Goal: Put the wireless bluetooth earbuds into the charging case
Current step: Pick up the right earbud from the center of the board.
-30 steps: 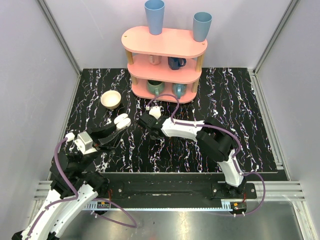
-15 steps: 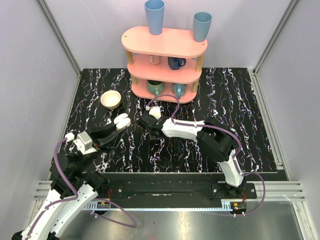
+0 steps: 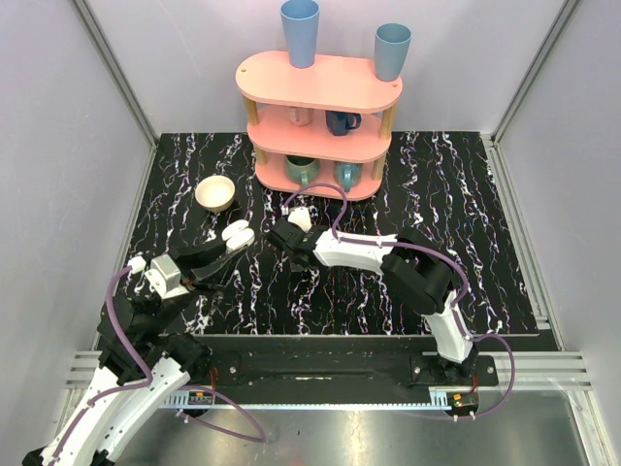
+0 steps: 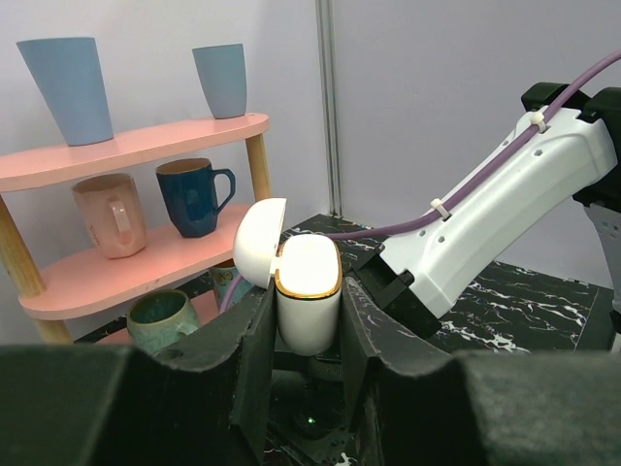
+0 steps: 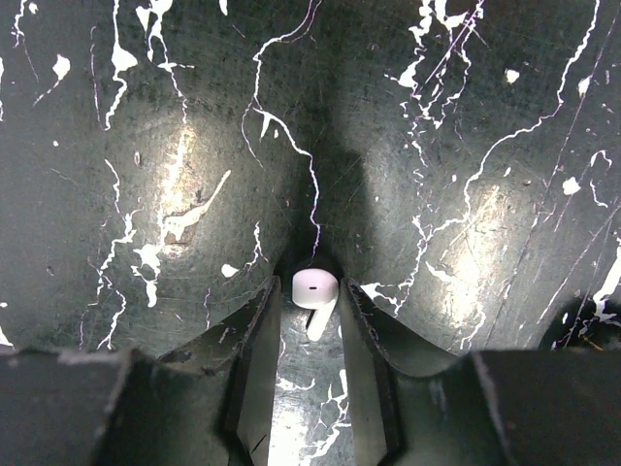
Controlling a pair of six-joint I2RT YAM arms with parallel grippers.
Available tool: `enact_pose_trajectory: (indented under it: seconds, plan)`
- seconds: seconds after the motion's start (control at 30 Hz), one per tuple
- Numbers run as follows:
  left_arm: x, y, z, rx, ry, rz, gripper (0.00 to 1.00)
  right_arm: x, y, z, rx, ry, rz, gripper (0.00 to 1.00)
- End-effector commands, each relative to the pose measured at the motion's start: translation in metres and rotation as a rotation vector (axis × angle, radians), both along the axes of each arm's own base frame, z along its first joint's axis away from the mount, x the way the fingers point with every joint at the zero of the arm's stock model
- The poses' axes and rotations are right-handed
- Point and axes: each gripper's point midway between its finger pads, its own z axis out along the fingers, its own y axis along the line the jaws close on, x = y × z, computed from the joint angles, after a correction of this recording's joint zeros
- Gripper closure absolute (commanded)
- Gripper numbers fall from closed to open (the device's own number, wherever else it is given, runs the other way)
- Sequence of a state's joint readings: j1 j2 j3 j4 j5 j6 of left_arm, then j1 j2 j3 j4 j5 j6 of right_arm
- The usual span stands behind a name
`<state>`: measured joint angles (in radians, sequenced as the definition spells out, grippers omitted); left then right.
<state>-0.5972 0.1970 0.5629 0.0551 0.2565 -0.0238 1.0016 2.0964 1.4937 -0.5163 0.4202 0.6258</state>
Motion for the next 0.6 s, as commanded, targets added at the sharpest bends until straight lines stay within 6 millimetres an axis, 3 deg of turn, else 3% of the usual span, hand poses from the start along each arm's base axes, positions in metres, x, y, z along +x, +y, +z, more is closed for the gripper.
enact_pose_trajectory:
  seconds: [0.0, 0.27, 0.57]
  plan:
    - [0.001, 0.002, 0.008, -0.023, -0.026, 0.009, 1.00, -0.004, 0.002, 0.001, -0.032, -0.002, 0.055, 0.63]
    - [0.002, 0.002, 0.008, -0.025, -0.024, 0.013, 1.00, -0.006, 0.000, -0.006, -0.068, 0.010, 0.108, 0.63]
    - [0.002, -0.001, 0.008, -0.019, -0.020, 0.002, 1.00, -0.007, 0.000, -0.011, -0.063, 0.023, 0.096, 0.71]
